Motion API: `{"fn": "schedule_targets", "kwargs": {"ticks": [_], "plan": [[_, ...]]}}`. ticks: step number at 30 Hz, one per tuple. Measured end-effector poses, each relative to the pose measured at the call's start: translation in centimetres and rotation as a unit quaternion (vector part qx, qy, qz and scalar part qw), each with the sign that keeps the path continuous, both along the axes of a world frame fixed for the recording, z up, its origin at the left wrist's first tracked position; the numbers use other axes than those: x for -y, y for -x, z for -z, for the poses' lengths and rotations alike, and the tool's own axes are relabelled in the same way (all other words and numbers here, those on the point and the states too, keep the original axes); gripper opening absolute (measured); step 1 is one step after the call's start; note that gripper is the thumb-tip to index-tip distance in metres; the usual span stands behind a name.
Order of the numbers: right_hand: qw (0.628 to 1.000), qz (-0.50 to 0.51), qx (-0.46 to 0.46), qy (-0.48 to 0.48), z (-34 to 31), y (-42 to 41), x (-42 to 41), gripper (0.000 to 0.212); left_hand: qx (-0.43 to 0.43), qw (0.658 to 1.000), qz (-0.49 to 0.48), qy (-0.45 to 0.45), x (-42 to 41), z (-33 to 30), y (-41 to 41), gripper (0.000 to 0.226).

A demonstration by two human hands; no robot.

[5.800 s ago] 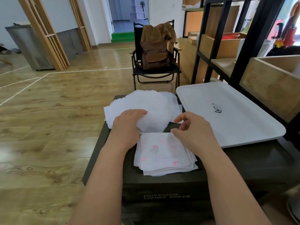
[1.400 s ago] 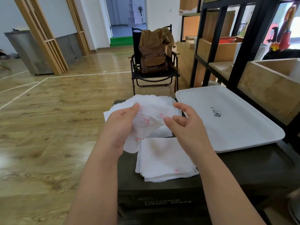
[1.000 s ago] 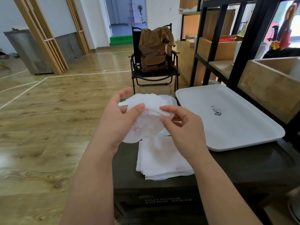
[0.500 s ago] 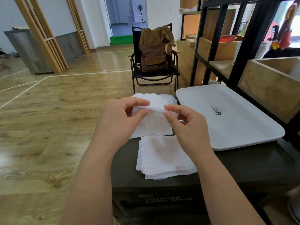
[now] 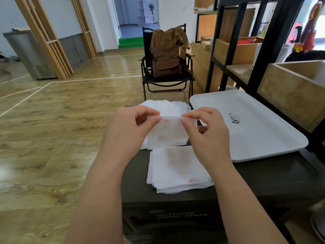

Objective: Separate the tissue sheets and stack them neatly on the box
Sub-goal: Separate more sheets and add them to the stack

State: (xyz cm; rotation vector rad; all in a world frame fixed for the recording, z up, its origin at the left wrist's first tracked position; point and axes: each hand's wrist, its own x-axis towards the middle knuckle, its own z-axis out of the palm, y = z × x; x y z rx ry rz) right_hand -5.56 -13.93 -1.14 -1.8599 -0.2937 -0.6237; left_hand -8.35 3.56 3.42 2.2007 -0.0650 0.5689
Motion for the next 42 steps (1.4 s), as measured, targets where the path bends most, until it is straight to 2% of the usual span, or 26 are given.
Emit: {"fn": "schedule_targets", "kwargs": {"ticks": [5, 9, 11, 14, 17, 19, 22, 27, 30, 32, 34, 37, 39, 42], "plan": [[0.998, -0.028, -0.021, -0.056, -0.6, 0.3, 0.3, 0.01, 0.012, 1.0, -0.025, -0.015, 0.1, 0.1, -0.1, 0.01], [0.99, -0.066, -0.038, -0.121, -1.4, 0.8, 0.7, 0.011, -0.013, 0.997, 0.058, 0.045, 0.4, -0.1, -0.1, 0.013], [0.986, -0.066, -0.085, -0.131, -1.7, 0.9, 1.0, 0.013, -0.043, 0.992, 0.098, 0.066, 0.5, -0.3, 0.0, 0.012], [0.969, -0.062, -0.222, -0.086, -1.6, 0.6, 1.9, 0.016, -0.111, 0.987, 0.109, 0.045, 0.2, 0.2, -0.3, 0.01], [0.941, -0.069, -0.33, 0.037, -0.4, 0.4, 2.5, 0.021, -0.208, 0.974, 0.082, -0.037, -0.1, 1.6, -0.8, 0.009], [0.923, -0.056, -0.36, 0.127, 0.5, 0.1, 2.6, 0.018, -0.272, 0.956, 0.068, -0.087, -0.2, 2.7, -1.0, 0.009], [0.917, -0.018, -0.351, 0.19, 1.1, -0.3, 2.5, 0.016, -0.323, 0.937, 0.062, -0.117, -0.2, 3.6, -1.3, 0.009], [0.918, 0.017, -0.321, 0.234, 1.7, -0.5, 1.9, 0.02, -0.346, 0.928, 0.037, -0.134, -0.4, 3.9, -1.7, 0.019], [0.922, 0.035, -0.301, 0.241, 1.7, -0.5, 1.8, 0.019, -0.302, 0.943, -0.011, -0.138, -0.5, 4.4, -2.0, 0.025], [0.93, 0.041, -0.285, 0.227, 1.6, -0.5, 1.9, 0.018, -0.204, 0.969, -0.057, -0.127, -1.0, 4.6, -2.4, 0.026], [0.947, 0.032, -0.263, 0.183, 1.3, -0.5, 2.0, 0.017, -0.128, 0.982, -0.058, -0.126, -1.6, 4.9, -2.7, 0.035], [0.97, 0.04, -0.212, 0.111, 0.7, -0.4, 1.8, 0.015, -0.145, 0.971, 0.009, -0.19, -2.0, 5.5, -3.1, 0.061], [0.978, 0.053, -0.179, 0.093, 0.5, -0.5, 1.7, 0.012, -0.177, 0.954, 0.032, -0.239, -2.0, 6.0, -3.3, 0.066], [0.981, 0.051, -0.167, 0.085, 0.5, -0.4, 1.6, 0.01, -0.189, 0.947, 0.032, -0.256, -2.0, 6.6, -3.5, 0.066]]}}
